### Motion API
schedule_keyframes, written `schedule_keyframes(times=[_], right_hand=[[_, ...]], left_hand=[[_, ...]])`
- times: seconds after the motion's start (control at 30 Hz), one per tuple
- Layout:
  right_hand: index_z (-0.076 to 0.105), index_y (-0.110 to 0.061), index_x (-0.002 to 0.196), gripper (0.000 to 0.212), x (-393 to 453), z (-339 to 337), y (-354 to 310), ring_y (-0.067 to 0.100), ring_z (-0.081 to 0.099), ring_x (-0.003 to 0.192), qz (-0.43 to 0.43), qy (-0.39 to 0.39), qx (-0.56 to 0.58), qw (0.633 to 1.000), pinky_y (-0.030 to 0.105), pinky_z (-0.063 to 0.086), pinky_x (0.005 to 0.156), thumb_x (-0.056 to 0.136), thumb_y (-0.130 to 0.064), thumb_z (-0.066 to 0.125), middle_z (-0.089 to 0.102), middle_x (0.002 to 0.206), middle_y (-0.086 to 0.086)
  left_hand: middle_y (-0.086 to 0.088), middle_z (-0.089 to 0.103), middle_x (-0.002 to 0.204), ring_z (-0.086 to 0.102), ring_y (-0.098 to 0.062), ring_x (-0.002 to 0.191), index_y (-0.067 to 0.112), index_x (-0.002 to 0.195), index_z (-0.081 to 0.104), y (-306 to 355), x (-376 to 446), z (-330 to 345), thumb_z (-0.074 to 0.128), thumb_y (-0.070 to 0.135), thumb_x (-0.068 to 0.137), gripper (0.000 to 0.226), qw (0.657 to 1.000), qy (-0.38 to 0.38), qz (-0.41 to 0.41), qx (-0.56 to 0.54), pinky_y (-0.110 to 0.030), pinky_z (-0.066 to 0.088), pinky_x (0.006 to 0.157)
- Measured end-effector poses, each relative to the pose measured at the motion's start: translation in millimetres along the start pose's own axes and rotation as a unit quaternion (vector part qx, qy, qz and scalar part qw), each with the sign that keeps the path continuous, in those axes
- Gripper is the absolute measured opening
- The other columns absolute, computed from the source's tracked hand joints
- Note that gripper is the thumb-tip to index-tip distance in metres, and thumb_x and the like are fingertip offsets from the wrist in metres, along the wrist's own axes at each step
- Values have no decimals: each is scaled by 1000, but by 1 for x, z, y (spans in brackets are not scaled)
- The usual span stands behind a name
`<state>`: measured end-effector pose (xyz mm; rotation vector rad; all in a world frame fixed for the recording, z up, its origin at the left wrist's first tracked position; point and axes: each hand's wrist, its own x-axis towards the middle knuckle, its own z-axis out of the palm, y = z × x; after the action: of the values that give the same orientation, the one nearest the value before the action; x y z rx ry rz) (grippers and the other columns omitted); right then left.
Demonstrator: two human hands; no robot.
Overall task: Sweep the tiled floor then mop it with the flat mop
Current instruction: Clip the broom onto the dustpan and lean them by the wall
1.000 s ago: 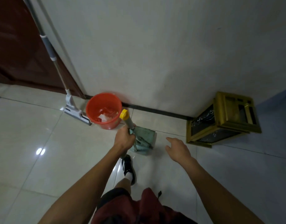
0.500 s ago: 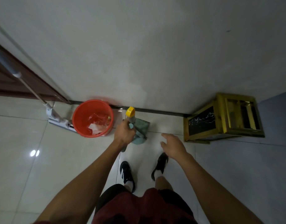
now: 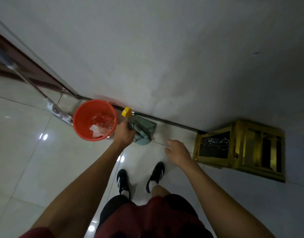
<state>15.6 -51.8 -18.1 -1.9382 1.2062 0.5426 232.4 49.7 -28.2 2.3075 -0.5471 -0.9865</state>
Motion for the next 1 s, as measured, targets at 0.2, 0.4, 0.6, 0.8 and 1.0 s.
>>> schedule_keyframes(times=[0.2, 0.4, 0.6, 0.8, 1.0], right_hand=[[44, -15, 149, 54, 19, -14, 7, 28, 45, 137, -25, -12, -18, 999, 37, 39, 113, 98, -32, 52, 48, 149, 11], [47, -15, 147, 51, 25, -10, 7, 30, 48, 134, -60, -30, -19, 998, 40, 42, 110, 98, -29, 53, 52, 145, 12], [49, -16, 145, 49, 16, 8, -7, 29, 50, 131, -77, -53, -45, 995, 39, 44, 107, 98, -29, 51, 54, 143, 10], [47, -15, 147, 51, -5, 40, -40, 28, 50, 132, -96, -62, -87, 990, 36, 44, 108, 99, -28, 50, 52, 145, 10], [48, -15, 145, 47, -40, 104, -93, 28, 51, 129, -117, -93, -144, 978, 39, 46, 105, 100, -28, 47, 52, 144, 12]], left_hand=[[-20, 68, 112, 64, -41, 105, 7, 116, 59, 15, 2, 0, 61, 10, 93, 23, 1000, 12, -14, 20, -52, 55, 91], [-14, 67, 104, 64, -35, 93, 11, 115, 60, 12, -14, -7, 56, 14, 98, 17, 998, 43, 6, 36, -52, 56, 86], [-11, 68, 125, 66, -31, 110, 17, 132, 60, -4, -40, -21, 53, 27, 103, 32, 998, 50, 34, 31, -51, 56, 91], [-3, 69, 126, 64, -26, 111, 23, 126, 66, -48, -69, -50, 56, 30, 100, 29, 990, 34, 57, 127, -45, 56, 91], [0, 66, 132, 62, -22, 117, 24, 135, 60, -130, -107, -96, 54, 32, 100, 36, 978, 4, 49, 201, -38, 52, 95]])
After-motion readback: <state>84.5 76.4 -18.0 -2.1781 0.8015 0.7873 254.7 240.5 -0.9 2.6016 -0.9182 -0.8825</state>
